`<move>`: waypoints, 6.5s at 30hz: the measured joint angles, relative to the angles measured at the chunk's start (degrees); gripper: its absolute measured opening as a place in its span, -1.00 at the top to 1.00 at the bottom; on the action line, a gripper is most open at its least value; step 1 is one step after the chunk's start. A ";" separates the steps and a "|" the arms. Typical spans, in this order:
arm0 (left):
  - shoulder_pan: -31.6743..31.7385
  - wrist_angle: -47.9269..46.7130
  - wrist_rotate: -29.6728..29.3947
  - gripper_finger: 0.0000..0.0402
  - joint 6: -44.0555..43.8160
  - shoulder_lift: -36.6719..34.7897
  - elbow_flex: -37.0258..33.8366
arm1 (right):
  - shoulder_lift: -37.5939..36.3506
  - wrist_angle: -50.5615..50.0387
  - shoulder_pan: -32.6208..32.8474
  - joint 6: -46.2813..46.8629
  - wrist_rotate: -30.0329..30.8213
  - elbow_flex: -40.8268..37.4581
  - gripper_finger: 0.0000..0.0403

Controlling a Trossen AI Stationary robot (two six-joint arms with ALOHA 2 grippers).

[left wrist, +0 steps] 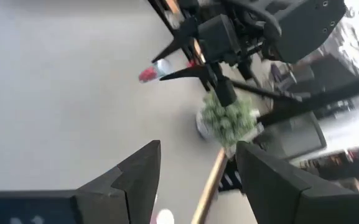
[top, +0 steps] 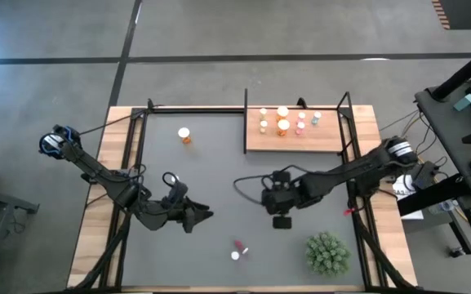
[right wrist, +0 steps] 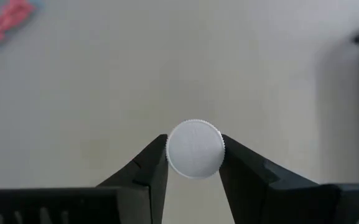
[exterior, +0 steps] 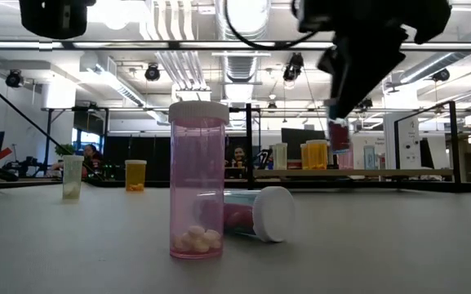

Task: Pick and place medicine bottles onto shelf by color
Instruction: Put the top blue medicine bottle on the shelf aligned with the other blue medicine bottle

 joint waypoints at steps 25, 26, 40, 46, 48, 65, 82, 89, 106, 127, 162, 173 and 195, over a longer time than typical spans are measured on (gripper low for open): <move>29.28 5.75 -4.69 0.04 13.98 -4.03 0.00 | -26.94 -7.76 -35.61 20.24 7.86 -18.74 0.39; 31.04 7.05 -4.23 0.04 15.78 -4.68 0.00 | -26.96 -7.82 -37.27 20.49 7.88 -18.94 0.38; 46.99 17.17 1.53 0.04 38.97 -11.64 0.79 | -26.13 -2.60 -53.57 22.47 7.93 -19.88 0.39; 49.29 17.14 1.56 0.04 40.67 -11.80 2.50 | -23.13 0.65 -55.74 19.64 7.91 -20.42 0.41; 49.40 17.86 1.58 0.04 40.72 -11.64 2.64 | -21.92 2.02 -56.21 18.22 7.94 -20.44 0.40; 49.33 18.87 2.60 0.04 40.58 -11.63 2.39 | -19.75 3.53 -60.96 8.87 4.80 -20.77 0.41; 49.29 18.93 2.61 0.04 40.38 -11.23 2.05 | -19.75 3.85 -60.96 -1.40 1.77 -20.79 0.42; 49.31 19.04 2.61 0.04 40.35 -11.23 2.05 | -19.77 6.38 -60.96 -5.07 1.36 -21.42 0.41; 49.33 19.06 3.15 0.04 37.35 -9.63 1.99 | -19.81 8.84 -60.96 -8.92 1.18 -22.74 0.40; 49.31 19.15 3.24 0.04 34.44 -6.86 2.03 | -22.94 9.56 -63.56 -13.08 -3.27 -23.63 0.40; 49.22 19.46 4.62 0.04 31.55 -5.53 2.05 | -22.81 8.78 -63.58 -16.32 -3.09 -24.40 0.40; 49.22 19.46 5.85 0.04 31.49 -5.53 2.05 | -22.79 10.26 -63.58 -16.48 -2.57 -24.66 0.40; 49.20 19.45 6.15 0.04 31.45 -5.55 2.03 | -22.81 10.76 -63.58 -17.31 0.16 -25.62 0.40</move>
